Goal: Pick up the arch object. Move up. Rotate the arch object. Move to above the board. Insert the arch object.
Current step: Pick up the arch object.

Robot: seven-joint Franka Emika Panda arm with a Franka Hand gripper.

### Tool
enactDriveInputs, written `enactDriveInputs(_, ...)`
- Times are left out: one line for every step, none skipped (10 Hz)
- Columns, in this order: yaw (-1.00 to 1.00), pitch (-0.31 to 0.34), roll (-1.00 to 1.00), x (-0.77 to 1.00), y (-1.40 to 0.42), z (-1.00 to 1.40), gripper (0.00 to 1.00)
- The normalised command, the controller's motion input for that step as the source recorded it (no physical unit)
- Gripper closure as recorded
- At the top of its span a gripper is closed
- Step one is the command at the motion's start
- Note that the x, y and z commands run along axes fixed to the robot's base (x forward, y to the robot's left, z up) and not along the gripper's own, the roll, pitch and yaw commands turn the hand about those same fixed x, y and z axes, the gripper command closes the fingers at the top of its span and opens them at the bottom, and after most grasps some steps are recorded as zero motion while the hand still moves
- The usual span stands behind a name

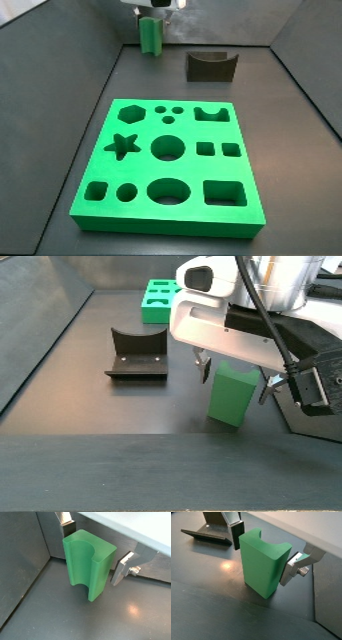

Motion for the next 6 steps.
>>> enactDriveInputs(0.00, 0.000, 0.00, 0.00, 0.00, 0.00, 1.00)
enactDriveInputs(0.00, 0.000, 0.00, 0.00, 0.00, 0.00, 1.00)
enactDriveInputs(0.00, 0.000, 0.00, 0.00, 0.00, 0.00, 1.00)
enactDriveInputs(0.00, 0.000, 0.00, 0.00, 0.00, 0.00, 1.00)
enactDriveInputs(0.00, 0.000, 0.00, 0.00, 0.00, 0.00, 1.00)
enactDriveInputs(0.00, 0.000, 0.00, 0.00, 0.00, 0.00, 1.00)
